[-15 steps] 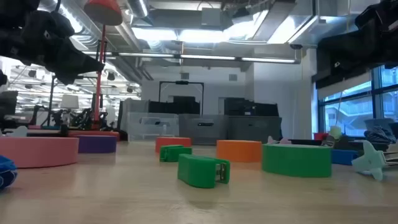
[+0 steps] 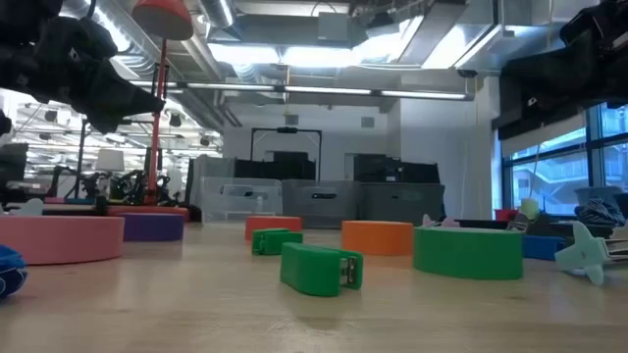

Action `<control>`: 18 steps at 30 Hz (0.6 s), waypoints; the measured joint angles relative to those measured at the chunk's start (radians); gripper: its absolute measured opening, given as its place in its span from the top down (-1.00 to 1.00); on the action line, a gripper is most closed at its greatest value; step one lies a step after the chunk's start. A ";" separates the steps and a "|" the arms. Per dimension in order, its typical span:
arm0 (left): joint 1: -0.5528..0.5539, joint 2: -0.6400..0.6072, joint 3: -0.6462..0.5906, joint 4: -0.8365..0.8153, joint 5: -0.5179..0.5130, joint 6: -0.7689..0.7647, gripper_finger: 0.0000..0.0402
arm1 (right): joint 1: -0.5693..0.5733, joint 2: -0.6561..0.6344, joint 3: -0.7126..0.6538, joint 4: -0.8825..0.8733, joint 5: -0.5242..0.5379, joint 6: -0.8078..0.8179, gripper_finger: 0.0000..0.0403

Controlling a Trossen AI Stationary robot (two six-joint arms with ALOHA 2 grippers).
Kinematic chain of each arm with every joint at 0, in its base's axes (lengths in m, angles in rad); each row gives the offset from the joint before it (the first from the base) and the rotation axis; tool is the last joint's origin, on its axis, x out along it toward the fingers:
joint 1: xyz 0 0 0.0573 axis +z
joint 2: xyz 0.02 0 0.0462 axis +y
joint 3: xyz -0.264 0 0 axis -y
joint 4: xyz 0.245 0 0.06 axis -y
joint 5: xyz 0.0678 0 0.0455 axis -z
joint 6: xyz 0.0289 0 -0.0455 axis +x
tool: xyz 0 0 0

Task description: Pick and place Stapler, Stapler remover, tape

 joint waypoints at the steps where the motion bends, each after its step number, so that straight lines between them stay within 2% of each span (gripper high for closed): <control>1: 0.000 0.000 0.000 0.000 0.000 0.000 0.94 | 0.000 0.000 0.000 0.000 0.000 0.000 0.75; 18: 0.000 0.000 0.000 0.000 0.000 0.000 0.95 | 0.000 0.000 0.000 0.000 0.000 0.000 0.75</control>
